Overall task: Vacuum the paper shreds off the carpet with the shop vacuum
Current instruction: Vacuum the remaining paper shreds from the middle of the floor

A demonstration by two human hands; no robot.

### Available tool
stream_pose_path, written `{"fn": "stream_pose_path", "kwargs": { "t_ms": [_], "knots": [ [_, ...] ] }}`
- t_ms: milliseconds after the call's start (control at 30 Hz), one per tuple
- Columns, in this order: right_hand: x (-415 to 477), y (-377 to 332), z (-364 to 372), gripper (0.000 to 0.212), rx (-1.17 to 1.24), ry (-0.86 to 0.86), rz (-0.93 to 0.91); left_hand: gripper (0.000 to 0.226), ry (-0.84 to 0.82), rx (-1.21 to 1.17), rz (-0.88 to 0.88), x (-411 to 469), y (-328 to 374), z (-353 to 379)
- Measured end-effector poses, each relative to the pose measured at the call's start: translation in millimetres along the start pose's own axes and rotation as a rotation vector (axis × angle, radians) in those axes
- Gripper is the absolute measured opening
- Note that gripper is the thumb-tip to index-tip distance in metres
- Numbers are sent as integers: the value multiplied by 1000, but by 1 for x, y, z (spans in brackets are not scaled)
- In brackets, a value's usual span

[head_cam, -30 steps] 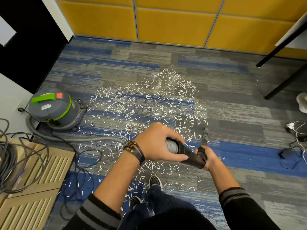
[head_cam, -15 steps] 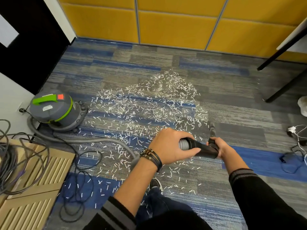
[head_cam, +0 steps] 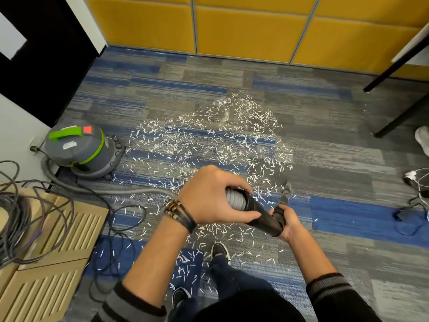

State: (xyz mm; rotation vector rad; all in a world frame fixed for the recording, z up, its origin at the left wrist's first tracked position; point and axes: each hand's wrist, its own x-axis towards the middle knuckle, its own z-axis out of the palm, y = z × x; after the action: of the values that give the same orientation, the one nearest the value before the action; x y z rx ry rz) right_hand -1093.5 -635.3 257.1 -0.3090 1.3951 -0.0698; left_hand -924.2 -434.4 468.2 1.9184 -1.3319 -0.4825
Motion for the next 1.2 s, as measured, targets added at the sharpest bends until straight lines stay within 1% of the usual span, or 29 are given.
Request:
{"fn": "stream_pose_path", "kwargs": {
  "t_ms": [100,233,333,433,500,600,733,867,967,1067,1200],
  "knots": [
    [-5,4,-32,19,3,42,-27,41,-45,-20,53,-1,12,18],
    [-9,23,-57,17,-17,113,-23,43,-35,-16,50,-21,9,31],
    [-19,41,-43,21,4,88,-30,41,-23,20,60,-44,5,29],
    [-29,55,-24,26,-25,38,-26,38,-11,17,67,-59,4,18],
    [-31,63,-21,25,-20,27,-37,36,0,-11,50,-66,5,13],
    [-33,70,-34,24,-15,52,-45,34,-25,-51,10,-74,7,17],
    [-37,83,-69,22,-1,129,-41,37,-61,-81,-84,-89,4,35],
    [-31,95,-105,16,-48,215,-65,35,-156,-51,-86,-99,17,57],
    [-35,92,-102,17,-62,208,-57,34,-107,-67,-113,-106,21,57],
    [-40,89,-76,18,-109,177,-66,31,-12,-22,-120,-114,13,45],
    [-41,88,-34,15,-126,95,-93,33,41,-14,-123,-120,10,31]
  ]
}}
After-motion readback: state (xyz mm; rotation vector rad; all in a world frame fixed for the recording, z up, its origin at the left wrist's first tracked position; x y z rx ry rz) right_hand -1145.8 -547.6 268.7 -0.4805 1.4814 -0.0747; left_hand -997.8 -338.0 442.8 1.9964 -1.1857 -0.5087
